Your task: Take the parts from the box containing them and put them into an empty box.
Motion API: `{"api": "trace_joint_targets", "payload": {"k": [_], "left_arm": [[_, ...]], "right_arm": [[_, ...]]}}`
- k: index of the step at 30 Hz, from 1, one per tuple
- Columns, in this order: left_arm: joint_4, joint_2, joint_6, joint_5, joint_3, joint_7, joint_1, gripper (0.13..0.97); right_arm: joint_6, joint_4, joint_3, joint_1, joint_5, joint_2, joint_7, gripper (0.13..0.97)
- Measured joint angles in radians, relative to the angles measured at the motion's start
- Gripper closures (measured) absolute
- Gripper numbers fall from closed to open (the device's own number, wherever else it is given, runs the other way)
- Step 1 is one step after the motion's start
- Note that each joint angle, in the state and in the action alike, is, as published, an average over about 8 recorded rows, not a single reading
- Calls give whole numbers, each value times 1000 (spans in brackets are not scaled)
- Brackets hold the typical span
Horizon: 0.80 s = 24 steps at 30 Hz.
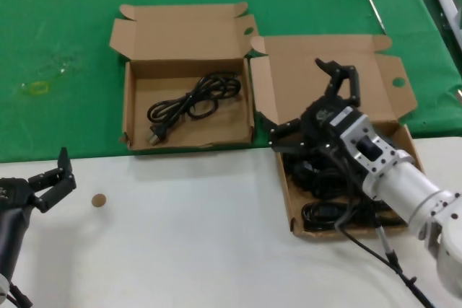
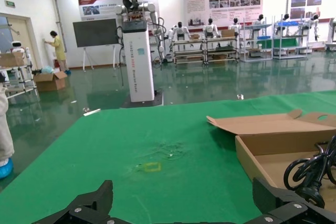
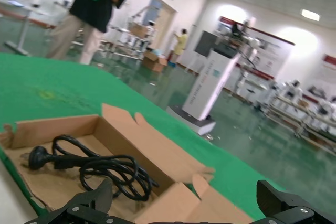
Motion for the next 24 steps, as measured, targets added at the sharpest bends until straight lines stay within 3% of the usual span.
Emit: {"api": "trace_joint_targets", "payload": {"k": [3, 15, 24], "left_arm": [[0, 0, 0, 0, 0, 0, 0, 177], [0, 0, 0, 0, 0, 0, 0, 132], [0, 0, 0, 0, 0, 0, 0, 132]], "right_arm": [[25, 13, 17, -29, 14, -5, 26, 129], [125, 64, 84, -144, 69, -26, 129, 129], [198, 101, 132, -226, 108, -42, 203, 129]]}}
